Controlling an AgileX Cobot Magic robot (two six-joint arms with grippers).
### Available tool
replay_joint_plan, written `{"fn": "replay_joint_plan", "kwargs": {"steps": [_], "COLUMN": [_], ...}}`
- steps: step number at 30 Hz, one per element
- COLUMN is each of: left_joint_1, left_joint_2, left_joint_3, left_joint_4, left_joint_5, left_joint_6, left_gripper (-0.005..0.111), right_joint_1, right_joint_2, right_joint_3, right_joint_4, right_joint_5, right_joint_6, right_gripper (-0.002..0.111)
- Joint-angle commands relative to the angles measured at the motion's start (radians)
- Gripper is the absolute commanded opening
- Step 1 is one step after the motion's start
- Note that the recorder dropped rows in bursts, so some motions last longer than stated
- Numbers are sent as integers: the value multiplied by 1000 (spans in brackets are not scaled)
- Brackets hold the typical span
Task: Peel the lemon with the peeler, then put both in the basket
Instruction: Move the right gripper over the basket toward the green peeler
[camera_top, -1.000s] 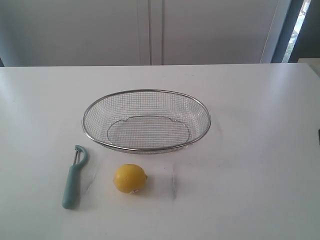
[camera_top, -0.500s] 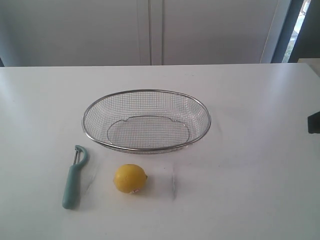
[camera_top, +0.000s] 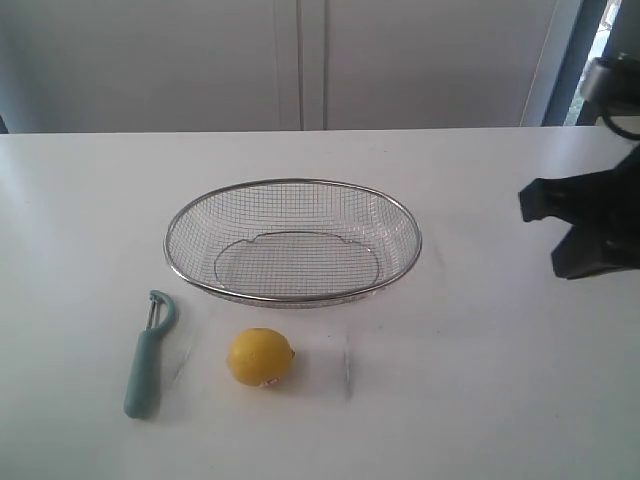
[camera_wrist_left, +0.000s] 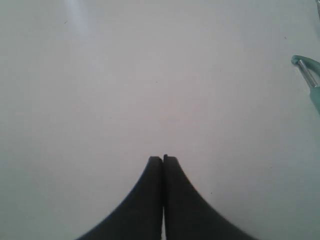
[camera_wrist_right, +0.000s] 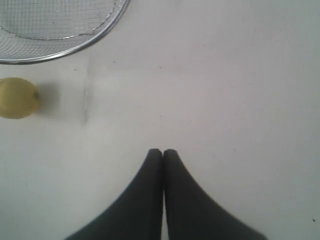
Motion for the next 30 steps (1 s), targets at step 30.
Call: {"fn": "replay_joint_plan", "kwargs": {"steps": [30], "left_joint_1": [2], "left_joint_2": [1], "left_joint_3": [10], "left_joint_4": [6], "left_joint_5": [7], "left_joint_6": [-3], "left_gripper": [0], "right_joint_1": [532], "right_joint_2": [587], "right_joint_3": [-464], "right_joint_4": [-11], "right_joint_5": [14], "right_joint_6": [32], "right_gripper": [0]}}
